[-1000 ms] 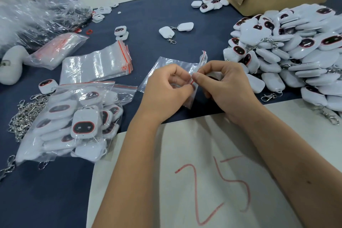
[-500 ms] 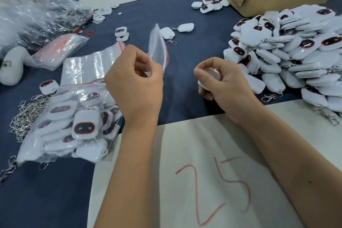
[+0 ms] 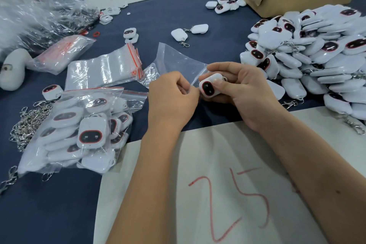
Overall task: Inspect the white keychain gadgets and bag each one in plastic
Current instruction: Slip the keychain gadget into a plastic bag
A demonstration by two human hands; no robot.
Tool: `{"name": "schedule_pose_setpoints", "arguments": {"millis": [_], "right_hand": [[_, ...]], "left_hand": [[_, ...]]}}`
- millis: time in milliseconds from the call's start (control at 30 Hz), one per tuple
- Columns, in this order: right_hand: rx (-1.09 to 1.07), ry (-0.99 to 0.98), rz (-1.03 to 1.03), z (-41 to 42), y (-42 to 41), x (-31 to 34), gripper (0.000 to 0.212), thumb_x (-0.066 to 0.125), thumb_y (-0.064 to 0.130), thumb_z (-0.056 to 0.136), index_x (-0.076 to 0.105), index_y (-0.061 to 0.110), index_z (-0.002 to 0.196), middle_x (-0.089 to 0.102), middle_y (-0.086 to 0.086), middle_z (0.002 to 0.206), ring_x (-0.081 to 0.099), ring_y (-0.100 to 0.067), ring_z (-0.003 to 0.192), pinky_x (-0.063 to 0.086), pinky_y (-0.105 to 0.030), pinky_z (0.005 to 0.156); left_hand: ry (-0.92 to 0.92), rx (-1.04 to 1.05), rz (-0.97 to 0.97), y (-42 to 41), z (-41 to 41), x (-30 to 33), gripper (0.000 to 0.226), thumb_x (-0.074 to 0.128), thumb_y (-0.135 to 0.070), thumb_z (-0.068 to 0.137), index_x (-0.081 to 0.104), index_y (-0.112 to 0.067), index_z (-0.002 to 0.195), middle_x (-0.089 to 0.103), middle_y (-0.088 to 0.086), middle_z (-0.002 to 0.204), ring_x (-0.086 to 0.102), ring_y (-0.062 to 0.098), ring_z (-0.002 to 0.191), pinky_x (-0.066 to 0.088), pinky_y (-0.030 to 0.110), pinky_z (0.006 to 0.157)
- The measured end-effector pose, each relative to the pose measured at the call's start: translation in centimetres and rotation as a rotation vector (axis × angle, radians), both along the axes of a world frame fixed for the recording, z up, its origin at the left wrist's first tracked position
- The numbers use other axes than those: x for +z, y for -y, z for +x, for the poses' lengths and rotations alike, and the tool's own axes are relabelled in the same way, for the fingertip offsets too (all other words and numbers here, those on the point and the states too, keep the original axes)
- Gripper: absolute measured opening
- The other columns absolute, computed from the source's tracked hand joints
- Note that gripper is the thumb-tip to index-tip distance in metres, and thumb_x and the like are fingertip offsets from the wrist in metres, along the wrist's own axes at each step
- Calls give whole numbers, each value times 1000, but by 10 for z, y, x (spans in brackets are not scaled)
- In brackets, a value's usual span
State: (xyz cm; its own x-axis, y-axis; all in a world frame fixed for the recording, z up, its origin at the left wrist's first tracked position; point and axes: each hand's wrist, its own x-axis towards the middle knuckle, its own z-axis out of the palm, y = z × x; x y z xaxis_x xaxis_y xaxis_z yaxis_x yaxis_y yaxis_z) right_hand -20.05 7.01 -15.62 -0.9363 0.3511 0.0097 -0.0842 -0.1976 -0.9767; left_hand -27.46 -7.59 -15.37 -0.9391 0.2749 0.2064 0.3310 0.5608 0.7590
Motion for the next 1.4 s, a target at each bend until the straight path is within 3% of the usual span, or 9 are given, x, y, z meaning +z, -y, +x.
{"name": "schedule_pose_setpoints", "arguments": {"millis": [100, 233, 400, 533, 633, 733, 900, 1167, 1400], "right_hand": [[-50, -2, 54, 1, 2, -1, 23, 60, -5, 101, 62, 1, 123, 78, -18, 96, 79, -30, 87, 65, -35, 75], [-239, -5, 500, 1, 8, -6, 13, 66, 11, 99, 66, 14, 112, 77, -8, 84, 77, -29, 80, 64, -49, 77], [-296, -6, 701, 0, 14, -9, 13, 70, 23, 98, 59, 18, 101, 70, 4, 66, 63, -8, 51, 47, -24, 52], [-302, -32, 675, 0, 12, -6, 2, 70, 18, 98, 70, 17, 98, 70, 12, 76, 67, -3, 64, 50, -19, 65], [-147, -72, 619, 1, 10, -4, 16, 60, 9, 103, 70, 16, 113, 74, 12, 86, 70, -6, 75, 55, -25, 74], [-45, -69, 500, 3, 15, -2, 19, 59, 2, 103, 59, 10, 120, 74, -2, 78, 68, -19, 59, 56, -28, 57], [-182, -34, 545, 5, 16, -2, 7, 69, 4, 97, 63, 6, 98, 74, -6, 72, 69, -23, 52, 55, -32, 46], [-212, -115, 726, 3, 11, -3, 18, 70, 11, 97, 76, 22, 84, 70, 3, 78, 63, -11, 68, 47, -26, 66], [58, -237, 419, 3, 11, 1, 50, 45, -24, 93, 73, 4, 123, 75, -4, 123, 75, -20, 110, 61, -31, 90]], "left_hand": [[69, -7, 25, 1, 0, 1, 12, 68, -19, 78, 64, -17, 67, 69, -2, 62, 69, 19, 54, 60, 39, 59], [168, -26, 109, -1, 3, 4, 10, 65, -10, 79, 65, -8, 70, 68, 2, 56, 68, 18, 46, 58, 32, 47], [55, -15, 60, -12, 9, 4, 30, 61, -16, 87, 55, 2, 63, 61, 19, 62, 60, 37, 61, 53, 45, 55], [-184, -44, -112, -16, 18, 9, 49, 57, -29, 98, 37, -14, 56, 45, 1, 53, 43, 27, 58, 23, 37, 55], [-262, -17, -78, -17, 18, 11, 49, 55, -27, 101, 33, -19, 58, 42, -3, 54, 44, 29, 60, 21, 37, 58], [-350, 6, 13, -15, 16, 12, 44, 57, -22, 100, 39, -14, 61, 41, -3, 54, 39, 26, 57, 20, 36, 57], [-448, -183, 113, -17, 18, 12, 41, 57, -15, 102, 41, -8, 65, 38, -3, 58, 34, 22, 56, 22, 33, 56], [-495, -225, 157, -18, 18, 10, 39, 58, -13, 102, 41, -9, 67, 37, -5, 60, 32, 21, 57, 24, 32, 56], [-441, -99, 237, -17, 17, 13, 44, 57, -17, 104, 36, -24, 66, 35, -10, 55, 33, 14, 55, 27, 26, 53]]}}
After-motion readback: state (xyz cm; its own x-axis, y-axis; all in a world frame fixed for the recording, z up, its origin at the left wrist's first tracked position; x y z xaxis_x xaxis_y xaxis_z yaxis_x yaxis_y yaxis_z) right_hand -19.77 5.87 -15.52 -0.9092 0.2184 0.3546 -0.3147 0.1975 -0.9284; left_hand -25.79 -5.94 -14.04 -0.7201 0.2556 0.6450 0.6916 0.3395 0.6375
